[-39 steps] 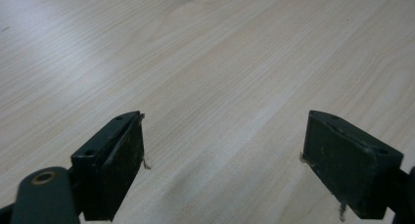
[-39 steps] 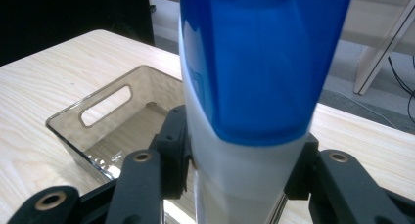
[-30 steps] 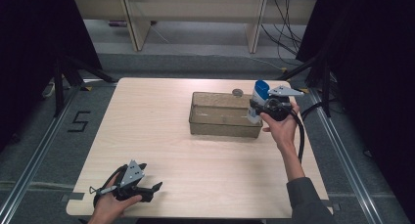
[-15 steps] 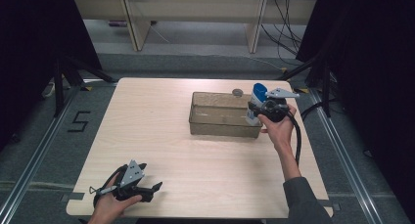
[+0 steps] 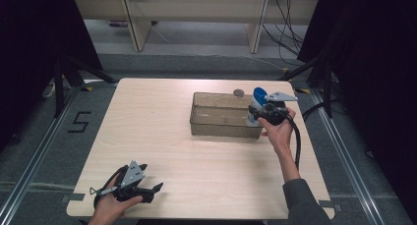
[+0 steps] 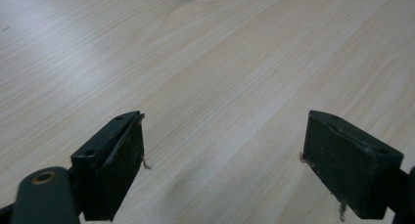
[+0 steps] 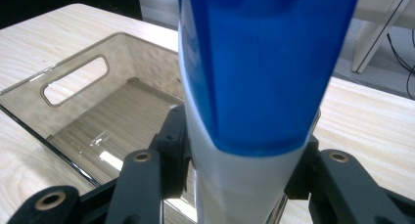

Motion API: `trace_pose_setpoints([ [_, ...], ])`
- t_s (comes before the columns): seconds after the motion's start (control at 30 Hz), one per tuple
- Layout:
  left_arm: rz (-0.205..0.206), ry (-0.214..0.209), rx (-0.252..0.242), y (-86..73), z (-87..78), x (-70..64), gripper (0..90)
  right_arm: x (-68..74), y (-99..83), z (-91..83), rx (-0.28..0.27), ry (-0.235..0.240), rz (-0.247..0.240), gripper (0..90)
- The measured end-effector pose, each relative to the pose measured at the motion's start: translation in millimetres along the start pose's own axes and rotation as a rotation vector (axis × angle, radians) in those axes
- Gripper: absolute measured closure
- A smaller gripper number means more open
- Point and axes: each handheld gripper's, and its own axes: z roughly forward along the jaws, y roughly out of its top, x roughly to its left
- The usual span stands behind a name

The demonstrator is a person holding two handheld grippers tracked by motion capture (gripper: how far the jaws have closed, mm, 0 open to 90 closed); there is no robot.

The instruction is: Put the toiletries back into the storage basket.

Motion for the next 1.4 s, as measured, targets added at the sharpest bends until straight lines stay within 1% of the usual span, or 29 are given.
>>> trace_pose_setpoints([
  [0.07,-0.001,-0.007,-0.001,0.0,0.4,0.2,15.1,-1.0,-0.8,1.0,0.002,0.011,-0.001,55.9],
  [0.1,-0.002,-0.002,-0.002,0.0,0.4,-0.2,15.1,-0.8,-3.3,2.4,0.001,-0.002,0.003,55.9],
  [0.13,-0.002,-0.007,-0.001,0.0,0.5,-0.1,15.2,-0.1,-4.3,2.7,0.001,-0.003,0.012,55.9],
  [0.17,-0.001,-0.006,-0.002,-0.2,0.6,-0.1,15.1,-3.2,-4.5,2.1,0.013,-0.006,-0.025,55.9],
  [0.2,-0.003,-0.005,-0.002,-0.2,0.7,0.0,15.1,-0.9,-6.2,3.2,0.013,-0.002,0.012,55.9],
  [0.23,-0.003,-0.006,-0.001,-0.1,0.7,0.1,15.1,-2.3,-7.2,4.5,0.009,0.002,-0.002,55.9],
  [0.27,-0.003,-0.006,-0.002,-0.1,0.7,0.0,15.1,-3.6,-7.5,3.9,0.020,-0.006,-0.018,55.9],
  [0.3,-0.007,-0.004,-0.006,-0.2,1.1,-0.4,15.1,-1.5,-8.8,5.4,0.021,0.008,0.016,55.9],
  [0.37,-0.002,-0.006,0.000,-0.1,0.6,0.1,15.1,-2.9,-10.2,6.9,0.016,-0.005,-0.006,55.9],
  [0.4,-0.003,-0.006,-0.002,-0.1,0.7,0.1,15.1,-2.6,-10.3,6.3,0.028,-0.008,0.002,55.9],
  [0.43,-0.003,-0.005,-0.002,-0.1,0.5,0.1,15.1,-3.7,-10.7,7.1,0.027,-0.003,-0.011,55.9],
  [0.5,-0.002,-0.005,-0.002,-0.1,0.5,0.2,15.1,-2.4,-12.3,8.4,0.027,-0.004,0.003,55.9],
  [0.53,-0.002,-0.005,-0.002,-0.1,0.5,0.2,15.1,-3.6,-12.6,8.8,0.028,-0.004,-0.014,55.9],
  [0.57,0.000,0.000,0.000,0.1,0.1,-0.1,15.1,-2.4,-13.6,9.4,0.029,-0.007,-0.001,55.9],
  [0.6,0.000,0.000,0.000,0.1,0.0,-0.1,15.1,-1.2,-13.5,8.3,0.046,0.001,0.011,55.9],
  [0.67,0.000,0.001,-0.001,0.2,0.0,0.0,15.1,-3.3,-14.5,9.2,0.034,-0.005,-0.020,55.9],
  [0.7,0.000,0.002,0.000,0.2,-0.1,0.0,15.1,-2.5,-15.5,10.3,0.032,0.002,-0.007,55.9],
  [0.73,0.000,0.002,0.000,0.2,-0.1,-0.1,15.1,-1.2,-16.0,9.8,0.045,0.001,0.009,55.9],
  [0.77,0.000,0.001,-0.003,0.1,0.3,-0.1,15.1,-2.2,-16.5,9.9,0.044,-0.004,-0.006,55.9],
  [0.8,-0.001,0.000,-0.004,0.1,0.3,-0.1,15.1,-1.9,-17.2,10.1,0.049,-0.001,0.002,55.9],
  [0.87,-0.001,0.003,-0.005,0.1,0.5,-0.2,15.1,-3.2,-18.4,10.8,0.045,-0.006,-0.008,55.9],
  [0.9,0.001,0.001,-0.003,0.2,0.1,-0.1,15.1,-2.8,-19.3,11.5,0.042,-0.004,0.005,55.9],
  [0.93,0.002,0.002,0.001,0.3,-0.3,0.0,15.1,-1.9,-19.7,10.6,0.054,-0.004,0.016,55.9],
  [1.03,0.000,0.002,0.000,0.2,-0.1,-0.1,15.1,-4.9,-21.3,11.8,0.050,-0.007,-0.008,55.9],
  [1.2,-0.001,0.004,-0.004,0.2,0.4,-0.1,15.1,-5.1,-22.4,11.7,0.049,-0.012,-0.011,55.9],
  [1.23,0.000,0.002,-0.003,0.2,0.0,0.0,15.1,-4.8,-22.6,11.7,0.053,-0.006,-0.006,55.9],
  [1.3,0.001,0.003,0.001,0.3,-0.4,0.0,15.1,-5.1,-23.2,12.2,0.048,-0.009,-0.018,55.9],
  [1.37,0.002,0.003,0.000,0.3,-0.4,-0.2,15.1,-5.3,-24.2,12.7,0.048,-0.008,-0.006,55.9],
  [1.4,0.002,0.003,0.000,0.3,-0.3,-0.2,15.1,-5.8,-24.4,12.7,0.048,-0.011,-0.011,55.9],
])
